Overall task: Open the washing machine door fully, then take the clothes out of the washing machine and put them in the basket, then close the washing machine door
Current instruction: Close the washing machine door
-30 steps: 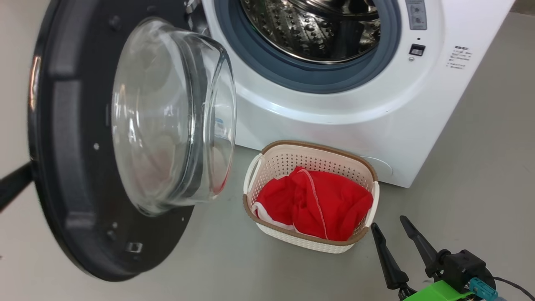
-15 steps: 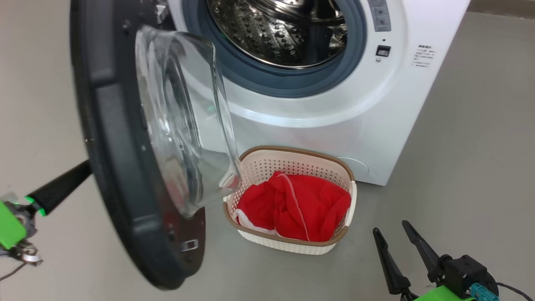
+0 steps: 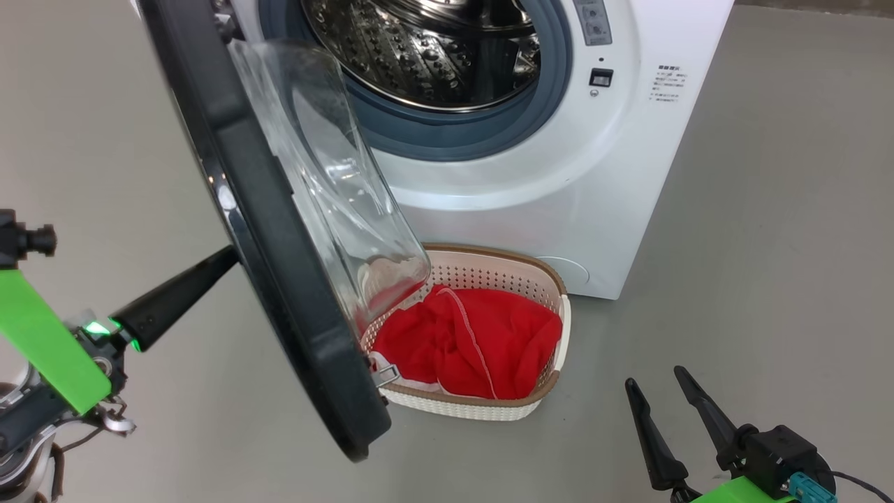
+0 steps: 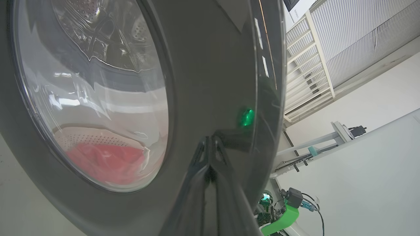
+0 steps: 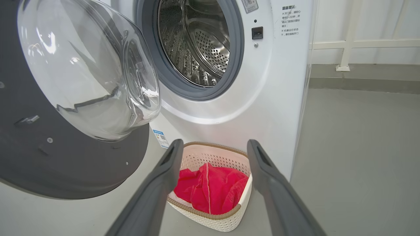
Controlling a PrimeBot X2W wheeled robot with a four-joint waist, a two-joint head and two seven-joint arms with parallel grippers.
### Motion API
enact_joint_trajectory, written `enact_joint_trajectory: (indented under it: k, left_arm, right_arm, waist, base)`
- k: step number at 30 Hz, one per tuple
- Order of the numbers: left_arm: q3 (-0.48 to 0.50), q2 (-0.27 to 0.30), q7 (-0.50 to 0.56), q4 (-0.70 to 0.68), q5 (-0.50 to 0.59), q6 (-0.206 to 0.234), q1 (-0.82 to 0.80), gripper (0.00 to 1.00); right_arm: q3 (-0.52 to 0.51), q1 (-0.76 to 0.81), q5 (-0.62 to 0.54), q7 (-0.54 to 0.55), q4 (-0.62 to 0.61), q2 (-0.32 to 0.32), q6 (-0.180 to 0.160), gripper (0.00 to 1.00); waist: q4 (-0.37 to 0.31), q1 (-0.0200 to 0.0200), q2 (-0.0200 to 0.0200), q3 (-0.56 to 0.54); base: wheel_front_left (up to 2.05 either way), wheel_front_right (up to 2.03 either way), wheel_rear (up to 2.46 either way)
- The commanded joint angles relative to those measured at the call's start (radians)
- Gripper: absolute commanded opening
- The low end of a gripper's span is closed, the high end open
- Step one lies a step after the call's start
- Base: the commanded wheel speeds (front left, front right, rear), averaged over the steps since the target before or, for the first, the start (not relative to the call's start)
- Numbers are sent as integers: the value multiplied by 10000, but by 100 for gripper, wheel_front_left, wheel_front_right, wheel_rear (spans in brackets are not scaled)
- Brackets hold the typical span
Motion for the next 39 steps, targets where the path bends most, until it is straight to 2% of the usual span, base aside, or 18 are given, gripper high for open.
enact_joint_trajectory:
  k: [1, 8, 14, 18, 20, 23, 28, 30, 31, 32, 39]
  left_arm:
    - [384, 438, -134, -228, 47, -73, -489, 0]
    - [483, 595, -832, -14, 119, -73, -78, 0]
    - [484, 480, -1455, 135, 19, -73, 680, 0]
    - [457, 363, -1974, 277, 77, -73, 1301, 6]
    - [384, 372, -2234, 365, 204, -73, 1601, 15]
    - [339, 285, -2661, 510, 202, -73, 2007, 22]
    - [417, 87, -3367, 660, 70, -73, 2572, 49]
    - [443, 14, -3664, 725, 75, -73, 2787, 82]
    - [434, -6, -3832, 762, 134, -73, 2892, 94]
    - [417, -59, -3987, 815, 136, -73, 2998, 100]
    - [233, -109, -4969, 1239, 475, -73, 3645, 100]
  right_arm:
    - [182, -93, -40, -65, -276, 2, 65, 100]
    - [168, -24, 80, -65, -289, 2, 65, 100]
    - [232, 1, 196, -65, -236, 2, 65, 100]
    - [314, 11, 273, -65, -177, 2, 65, 100]
    - [332, 22, 307, -65, -155, 3, 65, 100]
    - [346, 44, 341, -65, -139, 3, 65, 100]
    - [372, 113, 366, -65, -152, 3, 65, 100]
    - [353, 133, 370, -65, -161, 3, 65, 100]
    - [342, 142, 371, -65, -166, 3, 65, 100]
    - [327, 156, 373, -65, -169, 3, 65, 100]
    - [277, 257, 359, -65, -152, 3, 65, 100]
  waist:
    - [-8, 1, 0, -1]
    - [167, 1, 0, -132]
    - [448, 1, 0, -348]
    - [599, 1, 0, -529]
    - [670, 1, 0, -597]
    - [767, 1, 0, -691]
    - [936, 1, 0, -773]
    - [1000, 1, 0, -784]
    - [1028, 1, 0, -790]
    - [1058, 1, 0, -805]
    - [1133, 1, 0, -893]
  base:
    - [0, 0, 0]
    - [0, 0, 0]
    - [0, 0, 0]
    - [0, 0, 0]
    - [0, 0, 0]
    - [0, 0, 0]
    - [0, 0, 0]
    - [0, 0, 0]
    - [0, 0, 0]
    - [0, 0, 0]
    - [0, 0, 0]
